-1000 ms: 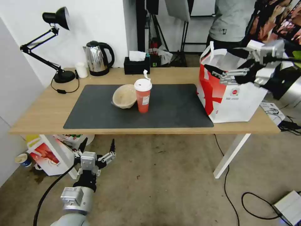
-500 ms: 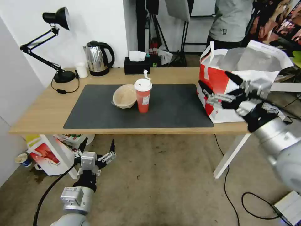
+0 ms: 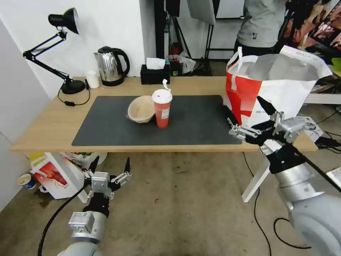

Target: Pick up the trash from the table and place it into the takeout bag.

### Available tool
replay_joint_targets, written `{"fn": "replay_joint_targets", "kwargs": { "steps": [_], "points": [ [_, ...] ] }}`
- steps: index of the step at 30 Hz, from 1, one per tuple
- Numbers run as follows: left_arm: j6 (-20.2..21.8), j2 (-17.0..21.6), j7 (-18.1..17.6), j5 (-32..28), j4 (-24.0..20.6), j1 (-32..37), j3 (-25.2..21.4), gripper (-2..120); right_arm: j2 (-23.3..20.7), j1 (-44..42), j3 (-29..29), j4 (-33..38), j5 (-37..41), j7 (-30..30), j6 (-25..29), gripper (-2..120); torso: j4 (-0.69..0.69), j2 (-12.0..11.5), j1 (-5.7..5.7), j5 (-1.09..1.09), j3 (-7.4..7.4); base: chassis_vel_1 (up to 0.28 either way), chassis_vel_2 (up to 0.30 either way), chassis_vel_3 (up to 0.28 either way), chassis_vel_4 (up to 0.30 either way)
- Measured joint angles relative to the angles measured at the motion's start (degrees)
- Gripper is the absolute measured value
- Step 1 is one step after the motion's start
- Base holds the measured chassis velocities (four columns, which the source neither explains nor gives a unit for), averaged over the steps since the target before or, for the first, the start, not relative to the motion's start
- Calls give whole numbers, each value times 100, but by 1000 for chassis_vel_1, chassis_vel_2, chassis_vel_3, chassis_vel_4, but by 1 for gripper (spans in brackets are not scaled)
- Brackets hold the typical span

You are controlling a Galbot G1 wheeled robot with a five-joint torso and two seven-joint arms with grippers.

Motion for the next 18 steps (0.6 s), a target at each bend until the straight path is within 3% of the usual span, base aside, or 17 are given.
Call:
{"fn": "replay_joint_targets", "kwargs": {
  "steps": [11, 18],
  "points": [
    [0, 0, 0, 0, 0, 0, 0, 100, 983, -654, -215, -9, -915, -196, 707, 100, 1, 0, 0, 0, 0, 0, 0, 0, 0],
    [0, 0, 0, 0, 0, 0, 0, 100, 1368, -877, -364, -106, -1231, -214, 979, 100, 0, 0, 0, 0, 0, 0, 0, 0, 0]
  ]
}}
